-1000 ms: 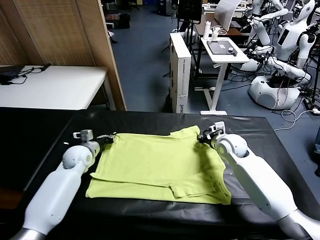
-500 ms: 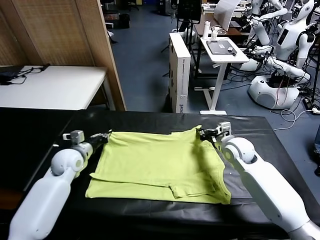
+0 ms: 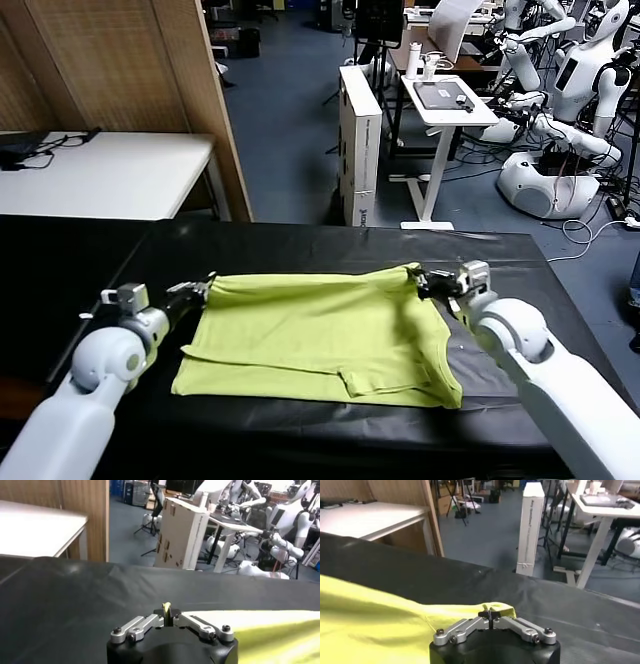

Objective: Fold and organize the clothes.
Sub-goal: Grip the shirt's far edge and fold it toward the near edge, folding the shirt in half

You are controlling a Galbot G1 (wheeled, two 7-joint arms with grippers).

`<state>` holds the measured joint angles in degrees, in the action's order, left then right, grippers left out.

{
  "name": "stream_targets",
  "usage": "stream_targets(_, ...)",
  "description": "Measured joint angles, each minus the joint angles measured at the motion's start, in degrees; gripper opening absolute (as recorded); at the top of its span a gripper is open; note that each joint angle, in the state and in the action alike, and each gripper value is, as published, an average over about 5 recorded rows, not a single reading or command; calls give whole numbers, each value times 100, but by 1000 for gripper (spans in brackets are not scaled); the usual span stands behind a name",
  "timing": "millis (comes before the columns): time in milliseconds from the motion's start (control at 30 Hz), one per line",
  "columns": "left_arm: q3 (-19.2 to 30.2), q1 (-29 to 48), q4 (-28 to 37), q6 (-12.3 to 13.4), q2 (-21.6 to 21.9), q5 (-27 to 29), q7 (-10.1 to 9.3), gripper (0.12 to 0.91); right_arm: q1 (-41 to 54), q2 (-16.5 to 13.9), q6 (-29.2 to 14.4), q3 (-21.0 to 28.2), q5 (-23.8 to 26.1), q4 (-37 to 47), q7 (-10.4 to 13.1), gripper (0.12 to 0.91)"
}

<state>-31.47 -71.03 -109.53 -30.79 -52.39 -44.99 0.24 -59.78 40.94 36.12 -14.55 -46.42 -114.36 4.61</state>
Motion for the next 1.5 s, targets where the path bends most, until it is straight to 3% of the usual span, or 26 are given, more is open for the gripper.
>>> stream_targets(400, -216, -1177, -774, 35, -199, 253, 21, 208, -888, -426, 247, -152, -37, -751, 40, 140)
stream_targets(1267, -888, -2129, -1016, 311, -394, 380, 125, 208, -1251, -598, 354, -233, -12, -775, -10, 140)
stream_targets(1500, -903, -2283, -1060, 251, -490, 377, 17, 223, -1326, -578, 394, -176, 10, -807, 2, 140)
